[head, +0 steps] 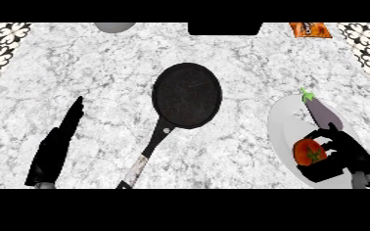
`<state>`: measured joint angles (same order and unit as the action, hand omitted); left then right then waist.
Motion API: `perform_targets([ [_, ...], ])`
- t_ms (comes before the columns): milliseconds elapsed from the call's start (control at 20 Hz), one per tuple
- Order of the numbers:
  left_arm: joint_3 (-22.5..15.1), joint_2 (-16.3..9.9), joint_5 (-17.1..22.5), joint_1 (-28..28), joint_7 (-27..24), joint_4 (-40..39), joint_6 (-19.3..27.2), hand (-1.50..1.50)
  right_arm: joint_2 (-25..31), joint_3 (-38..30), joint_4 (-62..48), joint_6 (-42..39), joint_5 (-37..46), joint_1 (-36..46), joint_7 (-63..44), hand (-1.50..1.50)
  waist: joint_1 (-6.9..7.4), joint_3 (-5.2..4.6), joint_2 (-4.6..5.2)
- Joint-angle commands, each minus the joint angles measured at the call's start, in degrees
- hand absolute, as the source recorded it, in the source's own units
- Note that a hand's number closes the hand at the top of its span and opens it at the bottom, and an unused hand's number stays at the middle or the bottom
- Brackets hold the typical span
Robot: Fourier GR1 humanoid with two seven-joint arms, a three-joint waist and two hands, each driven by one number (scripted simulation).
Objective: Pick the tomato from the plate and place it in the pan
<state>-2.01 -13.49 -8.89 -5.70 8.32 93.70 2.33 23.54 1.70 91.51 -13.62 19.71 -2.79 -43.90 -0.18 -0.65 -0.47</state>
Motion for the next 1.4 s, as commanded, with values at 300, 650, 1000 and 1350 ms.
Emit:
perform_targets([
  [300, 0.9, 0.4, -0.5, 0.6, 0.2, -0.3, -0.3, 0.00, -4.8, 17.6, 15.3, 5.3, 23.1, -8.0, -15.5, 1.50, -0.15, 0.54, 0.24],
  [650, 1.5, -0.9, 0.0, -0.3, 0.2, 0.4, -1.7, 0.00, 1.5, 17.8, 24.9, 11.0, 40.8, -0.5, -12.8, 1.50, 0.14, 0.55, -0.03],
  [1000, -0.1, 1.7, -1.6, 0.8, 1.1, 0.1, -0.2, 0.00, -3.3, 22.8, 26.2, 8.9, 49.7, 13.6, -12.0, 1.50, 0.90, 0.62, 0.43],
  [1350, 2.2, 0.4, 0.5, 2.3, 1.9, -0.1, -2.9, 0.00, -16.0, 19.2, 9.0, 10.8, 44.6, 30.2, -9.0, 1.50, 1.26, 0.65, 0.66],
])
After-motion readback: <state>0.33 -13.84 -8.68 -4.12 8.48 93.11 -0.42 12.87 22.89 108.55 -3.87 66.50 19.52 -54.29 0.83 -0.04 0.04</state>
